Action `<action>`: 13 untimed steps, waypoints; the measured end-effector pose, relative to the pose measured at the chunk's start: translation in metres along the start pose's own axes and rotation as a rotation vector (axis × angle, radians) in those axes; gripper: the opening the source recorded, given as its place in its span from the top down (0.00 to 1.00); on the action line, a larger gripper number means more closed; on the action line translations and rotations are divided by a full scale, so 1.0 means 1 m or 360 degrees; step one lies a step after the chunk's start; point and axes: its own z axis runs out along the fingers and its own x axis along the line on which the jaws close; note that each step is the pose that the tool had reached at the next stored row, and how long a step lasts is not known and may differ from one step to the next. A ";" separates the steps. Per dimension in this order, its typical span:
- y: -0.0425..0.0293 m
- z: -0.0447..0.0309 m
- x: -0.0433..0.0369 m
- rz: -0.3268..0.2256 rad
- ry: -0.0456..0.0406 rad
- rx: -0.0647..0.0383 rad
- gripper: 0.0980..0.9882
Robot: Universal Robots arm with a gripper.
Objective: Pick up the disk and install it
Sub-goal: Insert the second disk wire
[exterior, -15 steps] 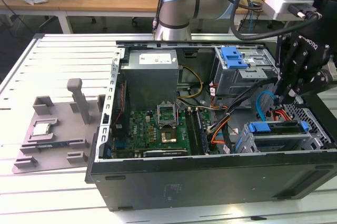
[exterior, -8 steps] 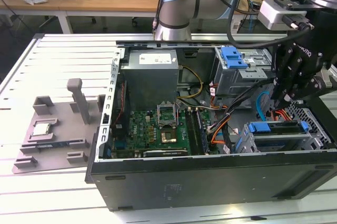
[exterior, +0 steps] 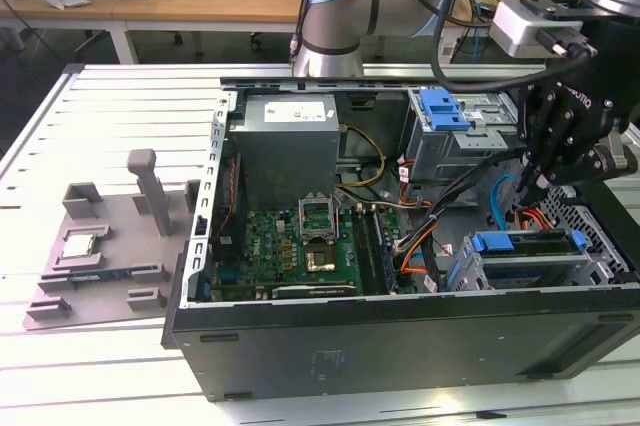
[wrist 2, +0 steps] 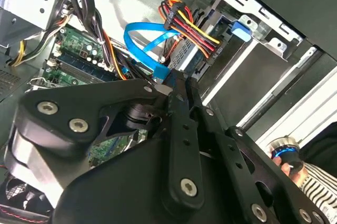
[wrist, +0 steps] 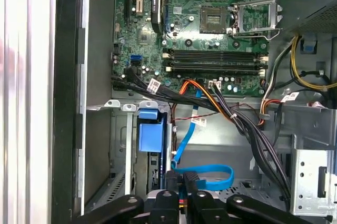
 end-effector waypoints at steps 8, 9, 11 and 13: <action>0.0006 0.0093 0.0246 0.0000 0.0019 -0.0001 0.93; 0.0004 0.0127 0.0244 0.0000 0.0019 -0.0001 0.93; -0.0008 0.0170 0.0241 0.0000 0.0019 -0.0001 0.93; -0.0030 0.0196 0.0230 -0.0001 0.0019 -0.0001 0.93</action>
